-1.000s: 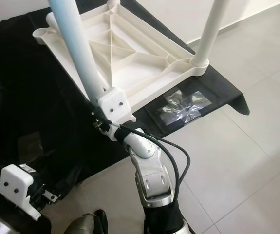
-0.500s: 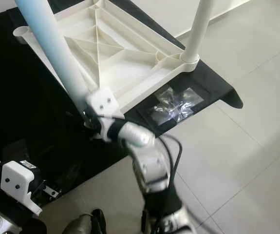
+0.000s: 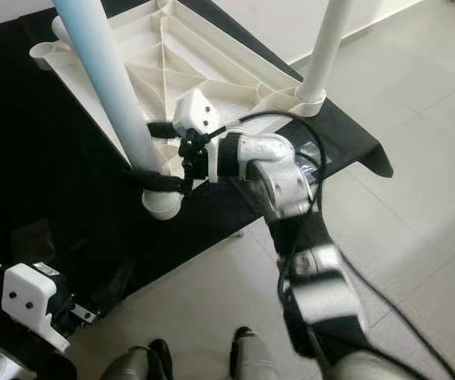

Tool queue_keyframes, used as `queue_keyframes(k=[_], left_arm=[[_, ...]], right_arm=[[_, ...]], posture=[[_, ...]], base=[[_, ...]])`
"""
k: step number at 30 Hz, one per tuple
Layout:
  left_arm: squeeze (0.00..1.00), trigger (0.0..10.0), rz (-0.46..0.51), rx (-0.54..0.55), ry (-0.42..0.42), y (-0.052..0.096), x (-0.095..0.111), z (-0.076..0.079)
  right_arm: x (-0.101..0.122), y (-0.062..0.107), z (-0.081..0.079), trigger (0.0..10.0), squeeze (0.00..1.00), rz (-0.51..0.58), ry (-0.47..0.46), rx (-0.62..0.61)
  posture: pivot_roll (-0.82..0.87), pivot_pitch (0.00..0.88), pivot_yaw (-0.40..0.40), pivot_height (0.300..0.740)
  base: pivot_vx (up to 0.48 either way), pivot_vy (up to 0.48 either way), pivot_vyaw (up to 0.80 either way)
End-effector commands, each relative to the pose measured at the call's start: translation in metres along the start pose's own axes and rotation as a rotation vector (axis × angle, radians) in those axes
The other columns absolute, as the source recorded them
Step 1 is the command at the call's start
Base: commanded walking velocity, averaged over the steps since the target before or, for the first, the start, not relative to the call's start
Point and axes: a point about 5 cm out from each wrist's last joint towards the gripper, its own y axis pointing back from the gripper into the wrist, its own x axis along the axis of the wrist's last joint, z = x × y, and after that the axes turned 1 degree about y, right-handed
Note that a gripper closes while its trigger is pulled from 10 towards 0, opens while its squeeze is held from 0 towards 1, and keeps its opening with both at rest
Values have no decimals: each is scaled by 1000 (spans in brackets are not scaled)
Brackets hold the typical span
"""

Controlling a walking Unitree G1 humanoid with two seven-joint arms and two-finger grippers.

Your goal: Building children table

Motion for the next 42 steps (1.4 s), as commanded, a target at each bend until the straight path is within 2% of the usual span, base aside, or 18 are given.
queue_keyframes(k=[1, 3, 4, 5, 6, 24, 25, 27, 28, 29, 30, 31, 32, 33, 34, 36, 38, 42], left_arm=[[0, 10000, -13, 5, 3, 4, 0, 1], [0, 10000, -14, 5, 2, 4, 0, 1], [0, 10000, -15, 6, 2, 4, 0, 1], [0, 10000, -16, 6, 2, 5, 0, 1], [0, 10000, -16, 7, 2, 5, 0, 1], [0, 10000, -13, 15, 7, 5, 1, 3], [0, 10000, -13, 15, 8, 5, 1, 2], [0, 10000, -13, 15, 8, 5, 1, 2], [0, 10000, -14, 14, 8, 6, 1, 1], [0, 10000, -14, 14, 8, 6, 1, 1], [0, 10000, -16, 15, 7, 6, 1, 0], [0, 10000, -16, 15, 7, 6, 1, 0], [0, 10000, -16, 14, 6, 5, 1, -1], [0, 10000, -16, 14, 6, 5, 1, -1], [0, 10000, -17, 10, 5, 4, 0, -1], [0, 10000, -17, 10, 5, 4, 0, -1], [0, 10000, -20, 3, 2, 2, -2, -2], [0, 10000, -20, 3, 0, 2, -3, -3]], right_arm=[[-4, -3, -2, 10000, 0, 5, -7, 94], [-6, -3, 0, 10000, 0, -10, -7, 93], [-9, -4, 0, 3882, 0, -17, -11, 92], [-10, -4, 1, 3882, 0, -19, -13, 88], [-11, -5, 2, 0, 0, -12, -17, 93], [-17, 16, -2, 0, 0, 35, 14, -39], [-21, 20, -5, 0, 0, 28, 11, -141], [-21, 20, -5, 0, 0, 28, 11, -141], [-40, 9, -17, 0, 0, -78, 28, -465], [-40, 9, -17, 0, 0, -78, 28, -465], [-55, 0, -45, 0, 0, -115, -43, -758], [-55, 0, -45, 0, 0, -115, -43, -758], [-60, -9, -74, 0, 0, -146, -62, -934], [-60, -9, -74, 0, 0, -146, -62, -934], [-59, -19, -91, 0, 0, -145, -99, -1016], [-59, -19, -91, 0, 0, -145, -99, -1016], [-53, -41, -90, 0, 0, -93, -89, -960], [-52, -44, -85, 0, 0, -82, -86, -950]], posture=[[63, 314, 22, 740], [64, 314, 22, 740], [66, 317, 20, 740], [66, 317, 20, 740], [66, 317, 20, 740], [49, 326, 17, 740], [42, 331, 19, 740], [42, 331, 19, 740], [28, 334, 25, 740], [28, 334, 25, 740], [27, 336, 31, 740], [27, 336, 31, 740], [39, 337, 40, 740], [39, 337, 40, 740], [33, 328, 55, 740], [33, 328, 55, 740], [34, 304, 50, 740], [43, 298, 47, 740]], base=[[0, 0, 0], [0, 0, 0], [0, 0, 0], [0, 0, 0], [0, 0, 0], [0, 0, 0], [0, 0, 0], [0, 0, 0], [0, 0, 0], [0, 0, 0], [0, 0, 0], [0, 0, 0], [0, 0, 0], [0, 0, 0], [0, 0, 0], [0, 0, 0], [0, 0, 0], [0, 0, 0]])
